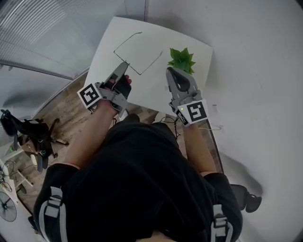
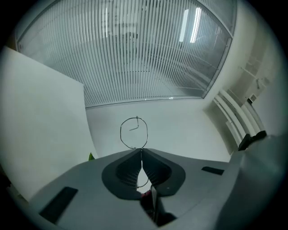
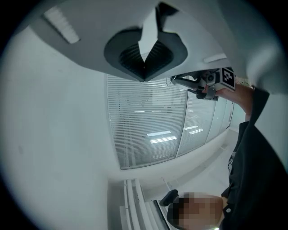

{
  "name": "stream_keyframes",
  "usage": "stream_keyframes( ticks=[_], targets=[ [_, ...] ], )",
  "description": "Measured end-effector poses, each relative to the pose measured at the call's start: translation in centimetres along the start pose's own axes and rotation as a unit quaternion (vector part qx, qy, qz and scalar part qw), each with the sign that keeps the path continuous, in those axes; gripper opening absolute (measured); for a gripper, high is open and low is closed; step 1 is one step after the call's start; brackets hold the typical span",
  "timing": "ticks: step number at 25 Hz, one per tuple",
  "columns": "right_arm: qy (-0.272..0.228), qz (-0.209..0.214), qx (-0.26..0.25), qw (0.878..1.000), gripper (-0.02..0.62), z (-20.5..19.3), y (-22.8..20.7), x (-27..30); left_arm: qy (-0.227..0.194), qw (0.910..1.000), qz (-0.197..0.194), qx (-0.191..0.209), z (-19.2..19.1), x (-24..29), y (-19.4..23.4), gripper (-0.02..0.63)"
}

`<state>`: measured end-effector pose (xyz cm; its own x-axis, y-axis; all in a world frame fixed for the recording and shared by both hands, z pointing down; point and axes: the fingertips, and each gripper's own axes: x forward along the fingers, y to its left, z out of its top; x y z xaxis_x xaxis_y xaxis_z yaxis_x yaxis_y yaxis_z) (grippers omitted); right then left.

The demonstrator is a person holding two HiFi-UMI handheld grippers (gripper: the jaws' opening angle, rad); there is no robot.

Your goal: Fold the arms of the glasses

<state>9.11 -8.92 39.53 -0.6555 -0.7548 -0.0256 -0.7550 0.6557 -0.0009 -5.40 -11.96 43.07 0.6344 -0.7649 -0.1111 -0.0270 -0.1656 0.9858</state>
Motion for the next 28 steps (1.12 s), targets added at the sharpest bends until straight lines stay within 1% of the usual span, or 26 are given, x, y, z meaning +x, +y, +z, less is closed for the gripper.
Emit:
stream_keyframes(
  ticks=[3,6,7,8,12,14,16,19,24,28],
  targets=[
    [0.023,-0.008,-0.012,1.0,0.012,-0.9,-0.6,0.4,0.001,1.0,0.0,-0.002,0.1,-0.1,-0.2,0.014],
    [0.05,-0.012,-0.035,0.998,0.014,-1.8,-1.0,0.9,-0.001,1.0,0.0,-0.006,0.2,-0.4,-0.5,0.014],
    [0.057,-0.012,-0.044,0.997,0.04,-1.9,-1.1,1.2,-0.002,1.0,0.0,-0.006,0.2,-0.5,-0.5,0.014],
    [0.061,-0.012,-0.05,0.997,0.054,-1.9,-1.2,1.4,-0.004,1.0,0.002,-0.006,0.2,-0.5,-0.5,0.014],
    [0.069,-0.015,-0.07,0.995,0.054,-2.0,-2.0,2.0,-0.008,0.9999,0.006,-0.005,0.3,-0.4,-0.5,0.014],
    [0.076,-0.016,-0.092,0.993,0.054,-2.2,-2.2,2.3,-0.008,0.9999,0.005,-0.007,0.2,-0.4,-0.7,0.014],
    [0.091,-0.016,-0.131,0.987,0.054,-2.6,-2.2,2.7,-0.008,0.9999,0.003,-0.008,0.2,-0.4,-0.9,0.014],
    [0.119,-0.013,-0.189,0.975,0.067,-3.5,-2.2,3.3,-0.008,0.9999,0.002,-0.01,0.1,-0.3,-1.2,0.014],
    [0.14,-0.014,-0.228,0.963,0.075,-4.1,-2.1,4.3,-0.005,0.9999,0.0,-0.014,0.1,-0.2,-1.6,0.014],
    [0.15,-0.018,-0.246,0.957,0.075,-4.7,-2.4,4.8,-0.003,0.9998,0.002,-0.018,0.0,-0.2,-1.2,0.014]
  ],
)
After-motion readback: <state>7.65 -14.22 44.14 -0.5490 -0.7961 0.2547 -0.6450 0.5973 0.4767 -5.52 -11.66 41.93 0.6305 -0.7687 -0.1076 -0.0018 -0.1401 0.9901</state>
